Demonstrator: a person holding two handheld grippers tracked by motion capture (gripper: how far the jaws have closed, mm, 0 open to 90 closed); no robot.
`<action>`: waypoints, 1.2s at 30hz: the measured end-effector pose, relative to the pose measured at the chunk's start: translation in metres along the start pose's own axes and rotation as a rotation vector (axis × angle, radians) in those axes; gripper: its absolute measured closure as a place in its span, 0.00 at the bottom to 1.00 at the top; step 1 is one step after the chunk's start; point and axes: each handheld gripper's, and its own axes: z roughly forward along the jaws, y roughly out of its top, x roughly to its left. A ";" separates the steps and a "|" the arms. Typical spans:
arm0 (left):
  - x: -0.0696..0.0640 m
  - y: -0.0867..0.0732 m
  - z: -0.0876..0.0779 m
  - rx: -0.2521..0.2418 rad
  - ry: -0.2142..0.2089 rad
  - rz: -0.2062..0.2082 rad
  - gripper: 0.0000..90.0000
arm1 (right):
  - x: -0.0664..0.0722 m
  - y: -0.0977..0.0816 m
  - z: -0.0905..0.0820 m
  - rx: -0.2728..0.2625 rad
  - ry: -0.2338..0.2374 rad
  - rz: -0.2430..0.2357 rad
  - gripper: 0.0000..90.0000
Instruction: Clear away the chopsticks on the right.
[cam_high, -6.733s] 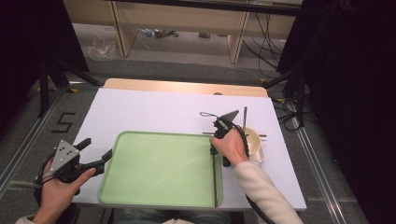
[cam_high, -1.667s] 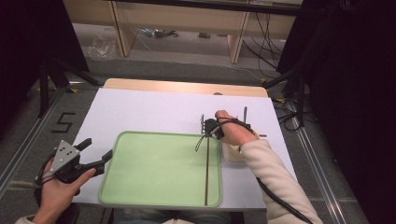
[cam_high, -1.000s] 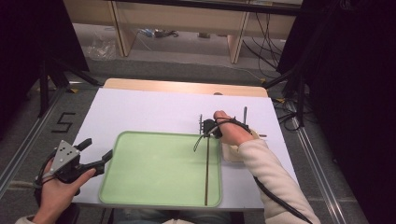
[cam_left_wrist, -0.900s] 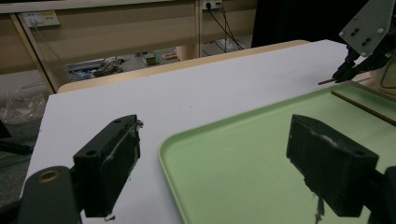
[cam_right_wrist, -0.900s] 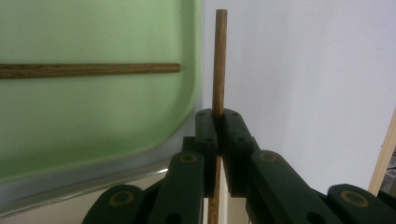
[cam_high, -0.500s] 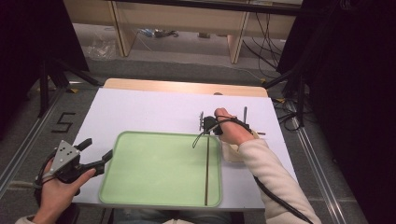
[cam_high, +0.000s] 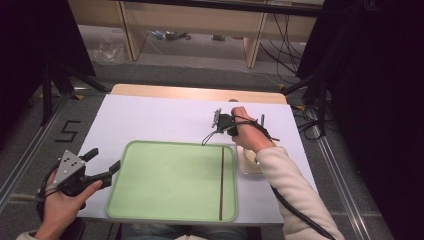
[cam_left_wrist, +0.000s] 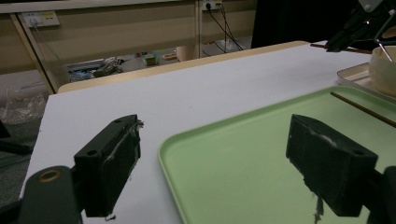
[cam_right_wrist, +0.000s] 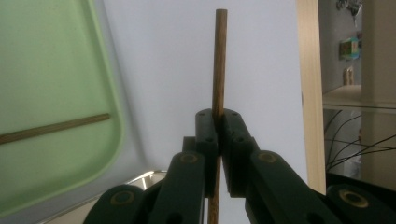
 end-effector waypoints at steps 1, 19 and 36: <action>0.000 0.000 0.000 0.000 0.000 0.000 0.19 | -0.001 0.000 -0.001 -0.009 -0.010 0.004 0.97; 0.000 0.000 0.000 0.001 0.000 -0.002 0.19 | -0.018 0.004 -0.031 -0.172 -0.079 0.272 0.97; 0.000 0.000 0.000 0.001 0.000 -0.002 0.19 | -0.033 0.005 -0.058 -0.351 -0.117 0.518 0.97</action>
